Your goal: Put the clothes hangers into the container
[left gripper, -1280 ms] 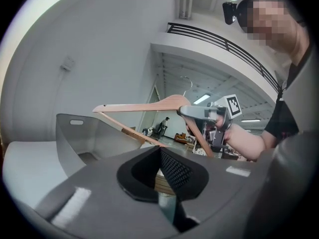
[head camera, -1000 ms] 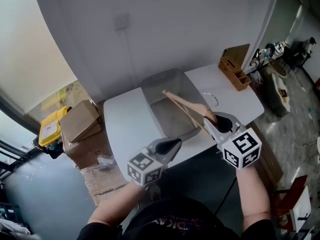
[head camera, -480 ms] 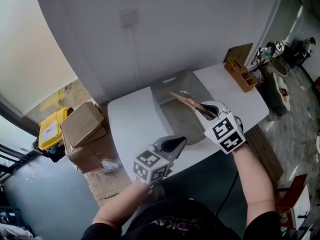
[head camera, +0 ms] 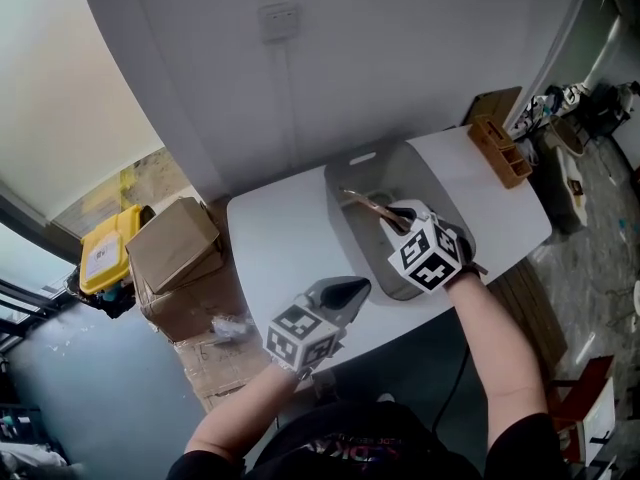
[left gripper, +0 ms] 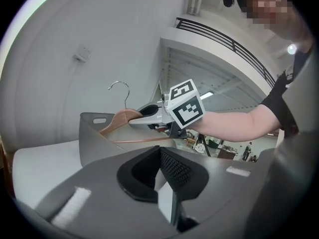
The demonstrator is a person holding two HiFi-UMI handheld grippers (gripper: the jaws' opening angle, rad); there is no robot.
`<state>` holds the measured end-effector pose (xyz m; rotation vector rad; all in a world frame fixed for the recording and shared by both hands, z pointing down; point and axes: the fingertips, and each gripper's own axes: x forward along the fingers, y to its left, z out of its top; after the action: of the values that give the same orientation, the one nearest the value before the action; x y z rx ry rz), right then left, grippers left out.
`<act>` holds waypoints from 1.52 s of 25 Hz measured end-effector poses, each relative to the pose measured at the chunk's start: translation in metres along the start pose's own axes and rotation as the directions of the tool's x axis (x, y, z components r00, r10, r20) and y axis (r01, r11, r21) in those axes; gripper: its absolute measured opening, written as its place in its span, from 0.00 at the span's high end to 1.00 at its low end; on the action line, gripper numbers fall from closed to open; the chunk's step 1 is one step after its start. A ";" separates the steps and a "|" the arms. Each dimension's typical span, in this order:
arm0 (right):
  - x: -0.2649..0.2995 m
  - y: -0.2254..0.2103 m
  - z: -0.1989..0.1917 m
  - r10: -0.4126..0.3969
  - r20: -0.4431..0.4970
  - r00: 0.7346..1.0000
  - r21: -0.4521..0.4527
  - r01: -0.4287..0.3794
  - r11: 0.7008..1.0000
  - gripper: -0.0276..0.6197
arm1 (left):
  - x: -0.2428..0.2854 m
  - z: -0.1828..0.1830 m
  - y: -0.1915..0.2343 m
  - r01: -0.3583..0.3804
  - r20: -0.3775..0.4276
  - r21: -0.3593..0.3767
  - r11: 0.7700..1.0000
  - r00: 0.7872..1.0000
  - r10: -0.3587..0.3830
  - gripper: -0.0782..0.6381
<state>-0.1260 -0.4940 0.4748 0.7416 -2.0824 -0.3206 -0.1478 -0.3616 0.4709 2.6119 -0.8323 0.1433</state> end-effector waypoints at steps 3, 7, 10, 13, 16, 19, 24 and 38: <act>0.020 0.008 -0.004 0.027 -0.024 0.999 -0.004 -0.027 1.000 0.87 | -0.006 -0.008 0.012 -0.013 -0.010 -0.015 1.000 1.000 0.013 0.89; 0.040 0.019 -0.012 0.051 -0.050 0.997 -0.006 -0.051 0.999 0.87 | -0.011 -0.018 0.023 -0.024 -0.023 -0.033 0.999 0.999 0.023 0.89; 0.048 0.024 -0.015 0.060 -0.059 0.996 -0.002 -0.061 0.998 0.87 | -0.015 -0.021 0.027 -0.027 -0.029 -0.040 0.999 0.999 0.025 0.89; 0.053 0.028 -0.018 0.055 -0.070 0.996 -0.016 -0.056 0.998 0.87 | -0.017 -0.023 0.031 -0.029 -0.034 -0.043 0.999 0.999 0.027 0.89; 0.057 0.032 -0.023 0.049 -0.086 0.995 -0.046 -0.053 0.998 0.87 | -0.018 -0.025 0.031 -0.025 -0.042 -0.053 0.998 0.999 0.022 0.89; 0.059 0.036 -0.026 0.043 -0.099 0.994 -0.069 -0.050 0.996 0.87 | -0.018 -0.029 0.030 -0.021 -0.036 -0.054 0.998 0.999 0.020 0.89; 0.063 0.043 -0.030 0.037 -0.120 0.992 -0.109 -0.051 0.993 0.87 | -0.018 -0.032 0.026 -0.015 -0.035 -0.060 0.998 0.999 0.013 0.89; 0.067 0.059 -0.030 0.032 -0.149 0.988 -0.184 -0.060 0.981 0.83 | -0.029 -0.044 0.021 -0.020 -0.051 -0.074 0.997 0.999 0.017 0.89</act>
<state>-0.1536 -0.4876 0.5643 0.5852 -1.8988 -0.4184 -0.1829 -0.3440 0.5118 2.5206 -0.8286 0.1793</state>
